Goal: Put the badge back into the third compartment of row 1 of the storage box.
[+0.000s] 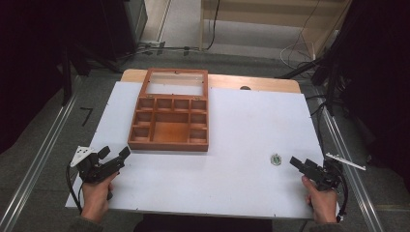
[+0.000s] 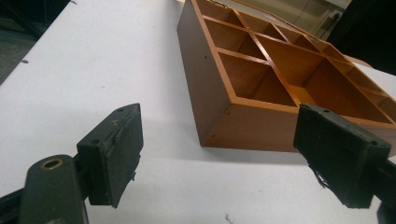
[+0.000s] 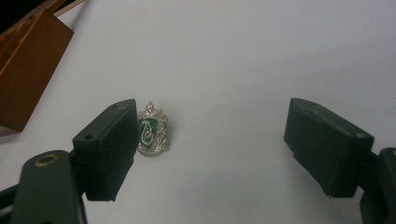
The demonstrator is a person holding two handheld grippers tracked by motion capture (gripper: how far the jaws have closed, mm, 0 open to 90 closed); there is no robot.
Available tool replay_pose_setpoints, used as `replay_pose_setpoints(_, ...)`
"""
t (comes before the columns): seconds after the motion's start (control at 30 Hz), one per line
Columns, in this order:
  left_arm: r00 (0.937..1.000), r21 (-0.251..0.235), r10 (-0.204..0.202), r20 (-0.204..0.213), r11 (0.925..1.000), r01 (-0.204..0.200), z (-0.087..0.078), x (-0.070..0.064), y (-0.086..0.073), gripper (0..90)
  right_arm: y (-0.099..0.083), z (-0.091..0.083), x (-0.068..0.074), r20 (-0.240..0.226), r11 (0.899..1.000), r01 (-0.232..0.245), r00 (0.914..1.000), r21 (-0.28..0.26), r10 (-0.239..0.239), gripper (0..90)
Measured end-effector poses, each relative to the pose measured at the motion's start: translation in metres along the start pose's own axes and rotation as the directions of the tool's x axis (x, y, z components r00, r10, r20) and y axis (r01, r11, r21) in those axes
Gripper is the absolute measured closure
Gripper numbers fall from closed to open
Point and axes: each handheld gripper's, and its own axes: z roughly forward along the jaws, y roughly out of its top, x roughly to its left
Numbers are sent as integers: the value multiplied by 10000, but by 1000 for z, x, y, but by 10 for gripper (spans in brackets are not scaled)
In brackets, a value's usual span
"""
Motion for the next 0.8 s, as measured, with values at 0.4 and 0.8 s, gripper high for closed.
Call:
replay_pose_setpoints(0.4, 10000, 21, 14, 31, 10000, -15, 0, 0, 0, 160, 0, 10, 6, -277, 9996, 38, 9996, 286, -30, 203)
replay_pose_setpoints(0.8, 10000, 4, 15, 26, 10000, -15, 0, 0, 0, 161, 2, 16, 13, -570, 9993, 35, 9984, 382, -13, 264)
